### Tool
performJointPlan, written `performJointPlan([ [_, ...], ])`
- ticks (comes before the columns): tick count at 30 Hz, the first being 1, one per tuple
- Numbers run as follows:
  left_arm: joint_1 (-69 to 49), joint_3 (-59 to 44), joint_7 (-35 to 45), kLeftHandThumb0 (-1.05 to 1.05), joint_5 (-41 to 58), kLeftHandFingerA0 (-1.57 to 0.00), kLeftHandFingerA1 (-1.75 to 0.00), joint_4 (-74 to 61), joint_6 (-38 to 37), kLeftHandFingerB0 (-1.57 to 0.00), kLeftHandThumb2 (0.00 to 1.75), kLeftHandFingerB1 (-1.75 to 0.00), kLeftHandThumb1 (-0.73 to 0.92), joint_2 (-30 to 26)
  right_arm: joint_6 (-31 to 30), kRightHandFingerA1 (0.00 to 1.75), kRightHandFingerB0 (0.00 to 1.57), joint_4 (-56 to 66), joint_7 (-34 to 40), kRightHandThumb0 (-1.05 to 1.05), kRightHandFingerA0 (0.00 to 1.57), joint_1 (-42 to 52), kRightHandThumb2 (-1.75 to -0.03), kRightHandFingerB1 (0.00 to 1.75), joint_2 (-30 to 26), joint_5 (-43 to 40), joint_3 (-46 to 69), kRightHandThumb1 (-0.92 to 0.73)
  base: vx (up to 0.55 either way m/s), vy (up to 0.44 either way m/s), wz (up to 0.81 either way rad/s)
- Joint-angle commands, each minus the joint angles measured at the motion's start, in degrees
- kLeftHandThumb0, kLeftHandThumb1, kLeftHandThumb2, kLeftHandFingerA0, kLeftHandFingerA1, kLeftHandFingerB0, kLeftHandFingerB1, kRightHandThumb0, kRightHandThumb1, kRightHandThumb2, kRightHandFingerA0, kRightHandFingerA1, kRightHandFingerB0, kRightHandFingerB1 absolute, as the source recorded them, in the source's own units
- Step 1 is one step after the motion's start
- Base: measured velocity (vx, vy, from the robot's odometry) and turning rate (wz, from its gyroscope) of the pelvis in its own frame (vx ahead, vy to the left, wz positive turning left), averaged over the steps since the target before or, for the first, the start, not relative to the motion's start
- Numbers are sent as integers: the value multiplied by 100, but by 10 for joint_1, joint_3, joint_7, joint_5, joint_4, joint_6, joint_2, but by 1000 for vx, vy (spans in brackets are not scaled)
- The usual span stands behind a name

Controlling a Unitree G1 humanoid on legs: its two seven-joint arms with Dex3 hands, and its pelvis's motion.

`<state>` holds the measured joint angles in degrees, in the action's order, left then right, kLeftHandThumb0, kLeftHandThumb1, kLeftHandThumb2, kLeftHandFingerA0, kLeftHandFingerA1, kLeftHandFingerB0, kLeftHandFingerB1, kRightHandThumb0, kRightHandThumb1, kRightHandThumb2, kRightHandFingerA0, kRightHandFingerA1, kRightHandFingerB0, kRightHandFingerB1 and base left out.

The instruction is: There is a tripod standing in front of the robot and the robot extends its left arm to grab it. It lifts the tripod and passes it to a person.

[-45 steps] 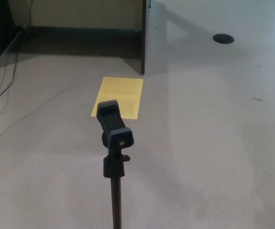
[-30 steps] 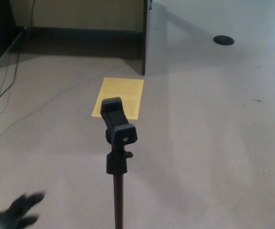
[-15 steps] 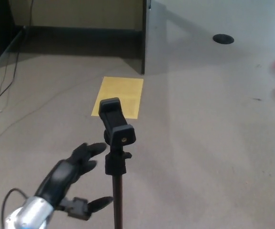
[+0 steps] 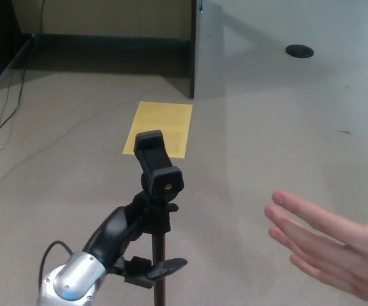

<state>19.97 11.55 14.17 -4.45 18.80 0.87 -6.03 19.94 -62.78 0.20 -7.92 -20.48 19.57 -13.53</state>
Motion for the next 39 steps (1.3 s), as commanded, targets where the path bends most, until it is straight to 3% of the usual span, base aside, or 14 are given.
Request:
performJointPlan([
  [1,28,4,5,-25,-6,-3,-48,18,37,0,86,-47,32,9,10,59,41,-6,-6,-48,64,-8,-87,50,-4,-1,2,-58,0,0,0],
  [5,39,2,4,-26,-9,-3,-48,47,32,0,86,-47,32,7,-3,59,41,0,-2,-49,64,-9,-87,50,-2,5,-1,-58,0,0,0],
  [6,43,3,-2,-25,-13,-3,-48,56,30,0,86,-47,33,7,-3,45,48,1,4,-42,72,-8,-61,37,-1,7,-3,-70,0,0,0],
  [13,61,4,-32,-26,-39,-3,-47,132,2,0,87,-46,34,1,17,45,47,-1,3,-41,71,5,-61,37,-2,5,-1,-71,0,0,0],
  [14,72,2,-43,-50,-44,-20,-39,154,-5,-10,64,-32,43,0,17,49,48,-1,2,-42,74,5,-61,37,-1,5,-1,-71,0,0,0],
  [17,88,0,-61,-49,-53,-21,-39,182,-14,-10,64,-32,43,0,15,47,48,-2,3,-42,74,2,-62,37,3,4,-1,-70,0,0,0],
  [18,95,1,-71,-24,-57,-9,-49,192,-16,-6,87,-49,32,2,12,59,43,2,1,-48,64,2,-87,51,5,2,0,-57,0,0,0],
  [19,99,1,-77,-24,-58,-10,-50,201,-23,-6,87,-49,32,5,10,46,48,3,1,-42,72,2,-62,37,6,2,0,-70,0,0,0],
  [22,111,3,-93,-24,-64,-12,-50,233,-46,-8,86,-49,31,13,14,46,48,2,5,-41,72,2,-61,37,6,4,1,-70,0,0,0],
  [23,113,5,-96,-49,-66,-28,-42,240,-49,-13,65,-33,43,14,15,48,48,3,5,-41,73,3,-60,37,6,4,1,-69,0,0,0],
  [33,140,10,-114,-51,-77,-30,-42,281,-85,-18,67,-35,44,27,-11,43,47,14,-9,-40,67,-8,-62,36,5,2,1,-71,0,0,0],
  [37,140,1,-96,-40,-60,-60,-44,279,-101,-25,59,-29,62,35,-9,58,41,9,-10,-48,63,-12,-87,50,3,8,-4,-58,0,0,0],
  [38,138,-3,-91,-35,-55,-66,-45,276,-103,-29,61,-30,70,39,-5,47,48,9,-9,-41,72,-11,-61,37,2,8,-4,-71,0,0,0],
  [39,139,-3,-85,-30,-53,-81,-48,273,-102,-34,64,-31,81,39,-3,49,48,8,-7,-41,74,-11,-61,37,2,7,-3,-70,0,0,0],
])
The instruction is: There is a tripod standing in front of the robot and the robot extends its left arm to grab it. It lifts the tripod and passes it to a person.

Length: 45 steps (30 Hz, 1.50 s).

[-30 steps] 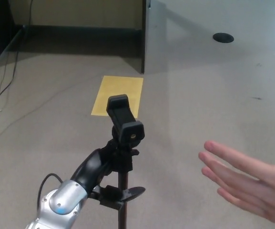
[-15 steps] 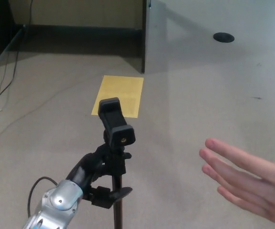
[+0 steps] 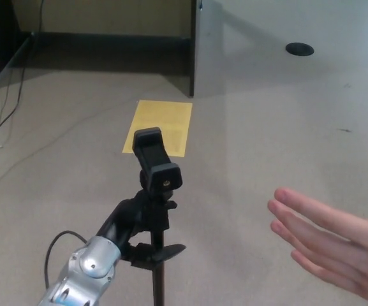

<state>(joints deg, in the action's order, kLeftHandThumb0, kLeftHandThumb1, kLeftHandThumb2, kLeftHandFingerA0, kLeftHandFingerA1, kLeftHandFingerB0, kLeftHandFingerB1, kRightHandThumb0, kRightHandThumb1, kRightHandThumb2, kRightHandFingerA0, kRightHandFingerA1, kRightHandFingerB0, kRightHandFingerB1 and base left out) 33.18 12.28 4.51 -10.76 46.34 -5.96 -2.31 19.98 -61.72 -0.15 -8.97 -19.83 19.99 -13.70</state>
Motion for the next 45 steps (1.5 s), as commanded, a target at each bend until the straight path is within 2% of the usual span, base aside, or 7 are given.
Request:
performJointPlan([
  [1,8,-10,20,-30,11,-81,-48,-6,-30,-34,64,-31,81,2,-2,49,48,-4,-2,-41,74,-1,-61,37,-4,2,-1,-70,0,0,0],
  [5,8,-17,56,-8,30,-106,-61,-27,-18,-81,65,-51,83,6,-13,58,40,-7,-15,-48,60,-10,-89,50,-3,1,-4,-60,0,0,0],
  [6,7,-18,60,-6,31,-108,-70,-31,-16,-90,65,-64,84,7,-16,45,45,-7,-19,-43,66,-11,-62,36,-4,0,-4,-74,0,0,0],
  [15,-1,-35,49,-9,39,-98,-137,-33,-37,-70,77,-122,81,22,-24,43,45,-6,-28,-42,64,-12,-62,36,-9,1,-6,-74,0,0,0],
  [43,184,-55,89,-16,101,-103,-140,-398,143,-82,78,-113,75,91,-29,45,44,1,-36,-41,65,-17,-62,36,-15,-4,9,-75,0,0,0],
  [44,202,-49,88,-13,99,-100,-142,-409,146,-78,76,-114,78,98,-32,58,38,0,-39,-47,57,-22,-90,49,-14,-6,11,-61,0,0,0],
  [45,214,-41,87,-14,93,-98,-145,-426,155,-78,74,-115,79,103,-35,58,39,0,-36,-48,59,-23,-89,50,-14,-4,11,-61,0,0,0],
])
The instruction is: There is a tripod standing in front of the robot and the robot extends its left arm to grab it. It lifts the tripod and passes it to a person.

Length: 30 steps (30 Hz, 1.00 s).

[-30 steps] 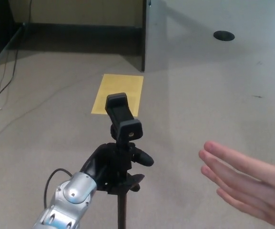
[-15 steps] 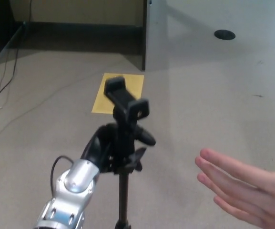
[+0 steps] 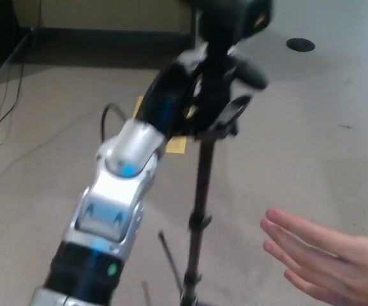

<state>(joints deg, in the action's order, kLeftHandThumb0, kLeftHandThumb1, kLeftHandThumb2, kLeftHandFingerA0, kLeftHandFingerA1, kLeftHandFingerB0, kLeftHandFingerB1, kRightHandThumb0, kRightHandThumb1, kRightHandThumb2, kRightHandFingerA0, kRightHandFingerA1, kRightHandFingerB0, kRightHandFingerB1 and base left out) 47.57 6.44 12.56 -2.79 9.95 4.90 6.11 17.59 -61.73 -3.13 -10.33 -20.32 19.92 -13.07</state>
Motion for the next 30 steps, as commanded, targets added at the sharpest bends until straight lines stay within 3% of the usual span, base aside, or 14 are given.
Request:
performJointPlan([
  [1,85,22,6,-15,14,-99,-143,-77,64,-81,75,-113,76,26,-12,58,39,-1,-6,-48,58,-11,-89,50,-8,-4,5,-61,0,0,0],
  [3,108,21,10,-13,36,-98,-146,-93,89,-81,77,-113,77,45,-6,58,39,1,-6,-47,58,-10,-90,50,-12,0,2,-61,0,0,0],
  [4,116,21,11,-13,44,-93,-147,-102,100,-80,77,-113,75,55,-5,45,45,0,-6,-42,65,-11,-62,36,-13,2,1,-75,0,0,0],
  [11,143,59,9,-21,61,-89,-152,-190,176,-76,66,-115,78,111,-11,44,46,-5,-9,-42,65,-17,-62,36,-12,4,-4,-74,0,0,0],
  [12,136,67,6,-19,66,-91,-149,-202,178,-77,68,-113,78,118,-11,45,46,-5,-10,-42,65,-16,-62,36,-11,4,-4,-73,0,0,0],
  [13,126,83,3,-17,72,-95,-143,-224,183,-81,88,-112,67,128,-10,45,45,-5,-12,-42,66,-15,-62,36,-12,3,-4,-74,0,0,0],
  [18,92,137,-10,-15,99,-88,-140,-312,213,-77,80,-111,72,143,-13,44,44,0,-21,-43,65,-14,-62,36,-15,7,-8,-75,0,0,0],
  [20,92,159,-28,-18,108,-90,-151,-381,279,-79,76,-114,74,149,-18,44,44,2,-20,-42,66,-15,-62,35,-14,9,-11,-75,0,0,0],
  [22,96,168,-33,-19,104,-91,-152,-410,294,-81,79,-112,73,141,-22,42,44,1,-18,-41,63,-19,-62,35,-10,10,-13,-75,0,0,0],
  [24,105,177,-38,-20,99,-85,-156,-440,319,-79,93,-121,68,135,0,40,47,-14,6,-42,61,-20,-62,36,-10,21,-21,-74,0,0,0],
  [25,113,187,-39,-20,82,-83,-163,-449,316,-73,94,-134,66,124,-6,53,37,-23,4,-54,54,-26,-90,47,-10,22,-24,-63,0,0,0],
  [30,125,198,-44,-22,65,-81,-163,-461,322,-71,91,-137,67,111,-2,54,37,-35,-2,-59,54,-30,-93,47,-11,17,-26,-64,0,0,0],
])
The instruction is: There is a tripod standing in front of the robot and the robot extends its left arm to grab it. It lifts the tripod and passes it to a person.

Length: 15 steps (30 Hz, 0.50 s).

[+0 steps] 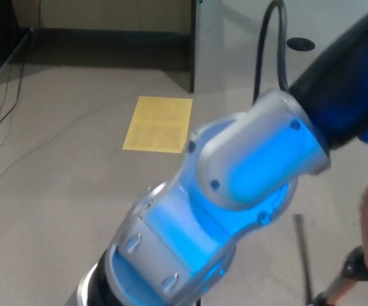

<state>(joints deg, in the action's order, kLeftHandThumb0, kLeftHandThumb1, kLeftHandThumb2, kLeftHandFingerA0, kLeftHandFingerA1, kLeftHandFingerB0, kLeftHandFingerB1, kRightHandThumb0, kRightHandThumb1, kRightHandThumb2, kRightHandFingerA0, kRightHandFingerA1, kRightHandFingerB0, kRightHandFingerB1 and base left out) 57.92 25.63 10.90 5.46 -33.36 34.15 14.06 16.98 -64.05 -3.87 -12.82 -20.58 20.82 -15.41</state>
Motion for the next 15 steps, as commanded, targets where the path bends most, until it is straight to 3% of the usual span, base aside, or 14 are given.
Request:
performJointPlan([
  [1,21,7,-28,-22,-17,-81,-163,-28,31,-71,91,-137,67,31,5,54,37,-13,6,-59,54,-5,-93,47,-8,7,-3,-64,0,0,0],
  [2,22,7,-29,-22,-17,-81,-163,-30,33,-71,91,-137,67,31,6,54,37,-14,6,-59,54,-7,-93,47,-7,8,-4,-64,0,0,0],
  [3,-15,59,-50,-25,-89,-69,-163,-26,-58,-48,63,-146,83,-8,6,54,37,-14,6,-59,54,-8,-93,47,-8,8,-4,-64,0,0,0],
  [5,-14,70,-49,-34,-110,-61,-169,-21,-68,-47,73,-147,85,-24,6,54,37,-15,6,-59,54,-11,-93,47,-7,7,-4,-64,0,0,0],
  [6,-6,65,-37,-49,-108,-70,-147,-25,-43,-56,63,-133,92,-37,6,54,37,-15,6,-59,54,-11,-93,47,-8,7,-3,-64,0,0,0],
  [7,3,55,-20,-49,-97,-70,-147,-34,-6,-56,63,-133,92,-49,7,54,37,-14,7,-59,54,-9,-93,47,-8,7,-3,-64,0,0,0],
  [8,-17,41,-21,-55,-64,-74,-133,-26,3,-68,65,-117,87,-32,7,54,37,-14,7,-59,54,-9,-93,47,-9,7,-3,-64,0,0,0],
  [10,-27,26,-17,-60,-52,-85,-123,-27,18,-79,63,-103,81,-35,6,54,37,-15,6,-59,54,-13,-93,47,-8,8,-4,-64,0,0,0],
  [11,-30,22,-14,-68,-50,-92,-107,-29,22,-80,94,-92,57,-39,6,54,37,-15,6,-59,54,-14,-93,47,-7,8,-4,-64,0,0,0],
  [12,-37,14,-8,-80,-46,0,0,-33,26,0,82,-1,47,-47,-13,52,29,-11,-20,-49,47,-20,-67,30,-9,16,-15,-89,0,0,0],
  [13,-43,7,-2,-78,-43,0,0,-32,25,0,80,0,46,-55,-21,58,44,-2,-28,-45,64,-20,-82,50,-9,13,-15,-57,0,0,0],
  [14,-46,5,2,-78,-43,0,0,-32,23,0,80,0,46,-61,10,58,44,5,16,-45,64,-7,-82,50,-3,-8,7,-57,0,0,0],
  [15,-47,1,5,-73,-44,0,-1,-38,40,0,75,0,42,-71,-5,54,36,12,-14,-49,52,-7,-89,48,-9,-3,0,-63,0,0,0],
])
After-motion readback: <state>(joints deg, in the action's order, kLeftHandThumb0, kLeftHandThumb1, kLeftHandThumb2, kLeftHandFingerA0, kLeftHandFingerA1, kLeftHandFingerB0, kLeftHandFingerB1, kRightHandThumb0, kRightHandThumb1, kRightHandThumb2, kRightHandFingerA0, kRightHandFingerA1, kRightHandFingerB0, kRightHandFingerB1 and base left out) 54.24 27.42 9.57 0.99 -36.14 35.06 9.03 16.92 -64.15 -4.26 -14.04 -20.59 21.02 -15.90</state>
